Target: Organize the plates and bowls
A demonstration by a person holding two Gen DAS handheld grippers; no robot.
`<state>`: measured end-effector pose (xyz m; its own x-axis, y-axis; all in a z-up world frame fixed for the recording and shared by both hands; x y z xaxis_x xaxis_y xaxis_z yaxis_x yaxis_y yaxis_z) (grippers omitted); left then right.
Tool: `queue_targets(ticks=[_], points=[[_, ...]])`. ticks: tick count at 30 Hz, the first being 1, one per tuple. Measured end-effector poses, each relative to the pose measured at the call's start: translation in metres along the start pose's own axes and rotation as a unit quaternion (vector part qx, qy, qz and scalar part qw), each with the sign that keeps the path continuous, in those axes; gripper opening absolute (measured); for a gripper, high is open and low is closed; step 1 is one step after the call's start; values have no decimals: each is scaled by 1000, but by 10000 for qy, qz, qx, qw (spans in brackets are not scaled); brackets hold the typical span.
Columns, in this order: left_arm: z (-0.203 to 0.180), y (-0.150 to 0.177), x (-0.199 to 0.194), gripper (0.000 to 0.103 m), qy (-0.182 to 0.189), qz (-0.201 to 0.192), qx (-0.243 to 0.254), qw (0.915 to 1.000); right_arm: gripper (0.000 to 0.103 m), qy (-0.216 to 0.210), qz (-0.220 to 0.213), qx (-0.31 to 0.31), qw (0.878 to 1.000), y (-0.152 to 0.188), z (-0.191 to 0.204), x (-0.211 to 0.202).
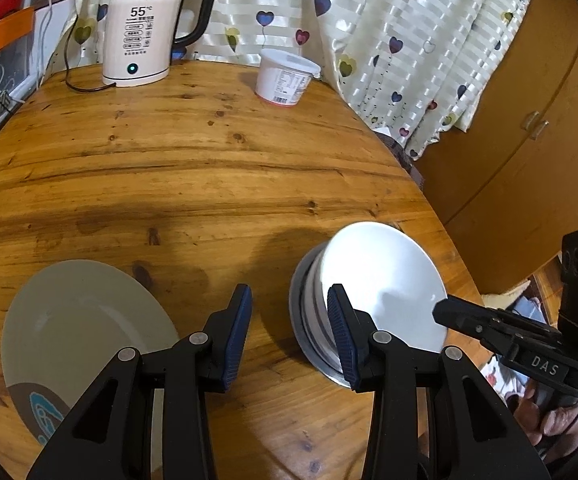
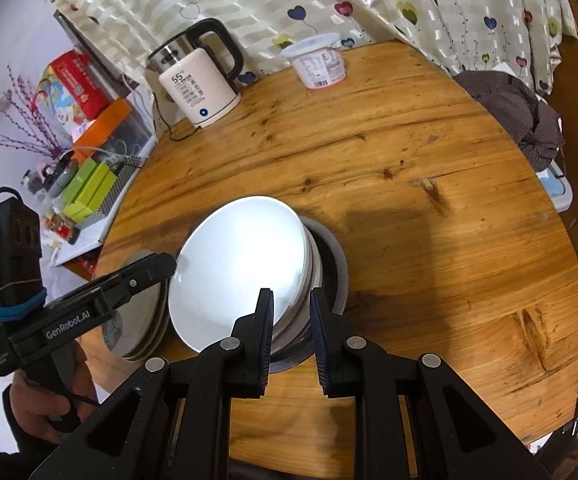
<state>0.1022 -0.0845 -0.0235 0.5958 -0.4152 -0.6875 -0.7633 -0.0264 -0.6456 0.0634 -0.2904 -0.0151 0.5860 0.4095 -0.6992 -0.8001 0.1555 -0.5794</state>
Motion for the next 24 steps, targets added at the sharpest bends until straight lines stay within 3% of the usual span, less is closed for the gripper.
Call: queue_targets(ticks=[19, 24], points=[[-7, 7, -16, 41, 153, -58, 175, 9997, 19, -83, -160, -122, 9998, -1, 0, -15], [-7, 13, -21, 41, 118, -101, 217, 9996, 28, -153, -269, -191, 9993, 3, -2, -23]])
Point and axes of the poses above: each gripper's, at about its wrist camera, not at the fingertips, and x roughly the way its jaws point, z to its left, y to its underside, the point moved 4 cm from there along x, roughly the way its jaws point, and after that the axes turned 6 degrees about -z, right-handed, at the moved point
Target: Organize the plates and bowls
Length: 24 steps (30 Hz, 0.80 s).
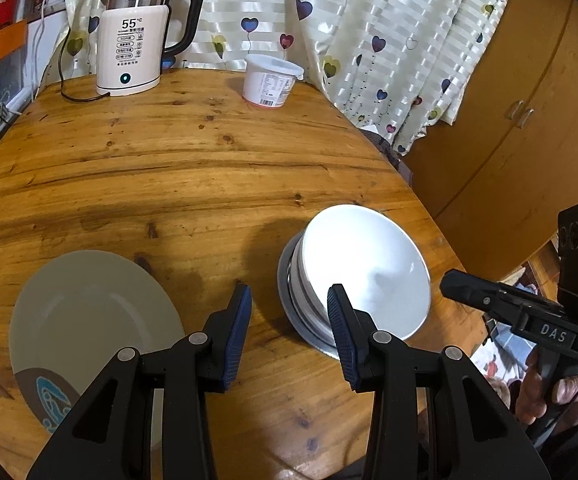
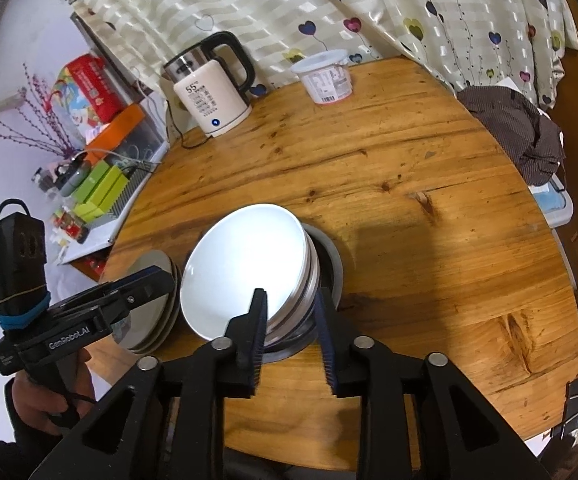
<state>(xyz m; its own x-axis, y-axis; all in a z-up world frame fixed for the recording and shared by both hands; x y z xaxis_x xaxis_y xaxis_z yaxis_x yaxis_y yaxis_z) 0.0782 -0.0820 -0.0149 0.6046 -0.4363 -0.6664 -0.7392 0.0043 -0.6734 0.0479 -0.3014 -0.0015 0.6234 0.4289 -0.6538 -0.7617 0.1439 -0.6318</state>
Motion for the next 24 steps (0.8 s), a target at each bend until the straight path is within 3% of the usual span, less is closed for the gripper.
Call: queue_targets(ticks=[2, 8, 24], points=[[1, 2, -1, 41, -3, -11, 0, 10000, 33, -25, -78, -39, 10000, 1, 0, -3], [4, 10, -2, 41, -62, -57, 58, 9999, 34, -15, -232, -212, 9995, 3, 2, -8], [12, 29, 1, 42, -38, 89, -47, 9999, 34, -137, -6, 44, 9999, 17, -10, -3]])
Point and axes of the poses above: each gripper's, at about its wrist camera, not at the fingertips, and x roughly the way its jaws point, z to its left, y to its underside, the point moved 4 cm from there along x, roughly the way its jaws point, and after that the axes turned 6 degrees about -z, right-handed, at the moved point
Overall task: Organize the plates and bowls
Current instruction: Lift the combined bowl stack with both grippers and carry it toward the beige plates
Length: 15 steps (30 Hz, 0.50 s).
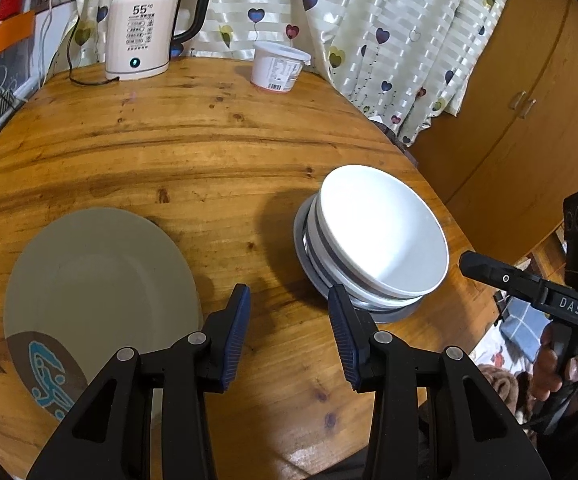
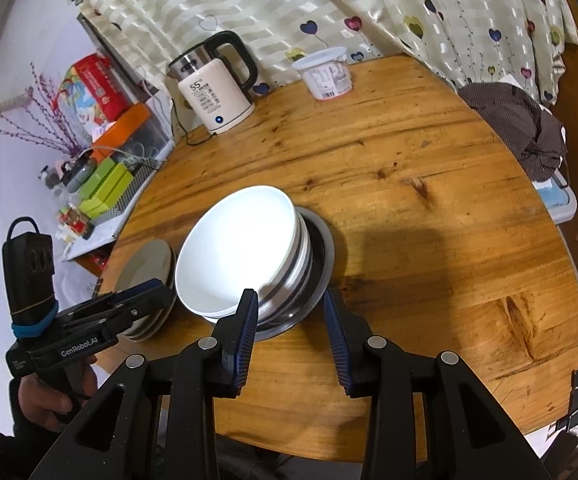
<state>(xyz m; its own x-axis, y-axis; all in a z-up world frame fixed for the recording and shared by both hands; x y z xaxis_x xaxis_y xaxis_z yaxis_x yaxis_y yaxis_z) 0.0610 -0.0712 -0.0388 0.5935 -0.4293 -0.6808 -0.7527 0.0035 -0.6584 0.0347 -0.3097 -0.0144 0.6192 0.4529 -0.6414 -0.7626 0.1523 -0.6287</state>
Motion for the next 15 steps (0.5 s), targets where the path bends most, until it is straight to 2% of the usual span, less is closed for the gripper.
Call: queue_targets(ticks=[10, 15], points=[[9, -1, 11, 42, 351, 221, -472, 9980, 33, -182, 175, 449, 9987, 4, -16, 10], [10, -2, 17, 42, 473, 323, -568, 9967, 26, -220, 205, 548, 9980, 5, -22, 13]])
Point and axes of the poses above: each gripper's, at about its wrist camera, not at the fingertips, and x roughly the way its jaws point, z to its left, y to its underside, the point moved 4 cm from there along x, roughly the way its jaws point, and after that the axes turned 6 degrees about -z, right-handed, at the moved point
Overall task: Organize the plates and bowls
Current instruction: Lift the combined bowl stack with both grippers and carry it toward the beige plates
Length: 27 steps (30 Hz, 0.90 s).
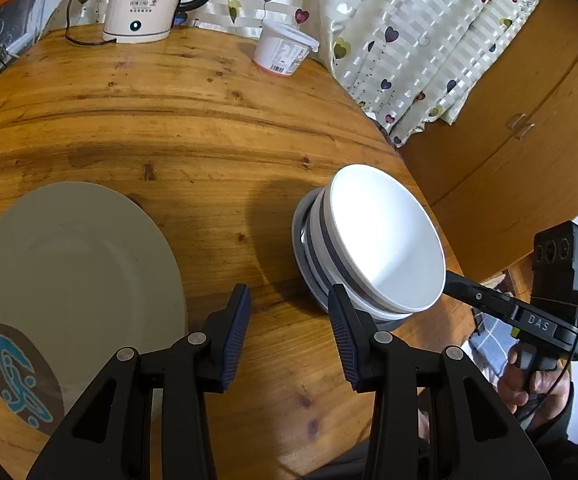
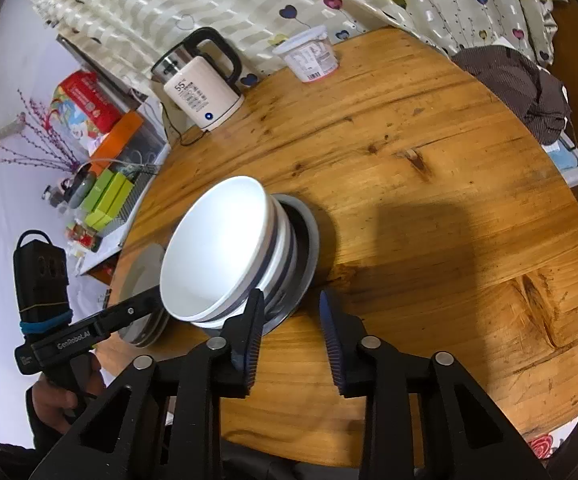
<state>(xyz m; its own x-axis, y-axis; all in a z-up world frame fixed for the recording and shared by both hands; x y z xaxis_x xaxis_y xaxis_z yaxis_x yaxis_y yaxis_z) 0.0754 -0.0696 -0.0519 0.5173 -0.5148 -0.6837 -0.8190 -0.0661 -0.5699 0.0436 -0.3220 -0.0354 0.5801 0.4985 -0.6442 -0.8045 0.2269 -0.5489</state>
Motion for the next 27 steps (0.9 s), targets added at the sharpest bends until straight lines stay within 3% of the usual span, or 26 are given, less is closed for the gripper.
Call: queue_targets(ticks=[6, 27], points=[[8, -1, 6, 42, 108, 113, -293, 9994, 17, -126, 40, 286, 9995, -2, -13, 6], [8, -9, 24, 41, 200, 263, -469, 9984, 17, -301, 216, 558, 9978, -9, -25, 19]])
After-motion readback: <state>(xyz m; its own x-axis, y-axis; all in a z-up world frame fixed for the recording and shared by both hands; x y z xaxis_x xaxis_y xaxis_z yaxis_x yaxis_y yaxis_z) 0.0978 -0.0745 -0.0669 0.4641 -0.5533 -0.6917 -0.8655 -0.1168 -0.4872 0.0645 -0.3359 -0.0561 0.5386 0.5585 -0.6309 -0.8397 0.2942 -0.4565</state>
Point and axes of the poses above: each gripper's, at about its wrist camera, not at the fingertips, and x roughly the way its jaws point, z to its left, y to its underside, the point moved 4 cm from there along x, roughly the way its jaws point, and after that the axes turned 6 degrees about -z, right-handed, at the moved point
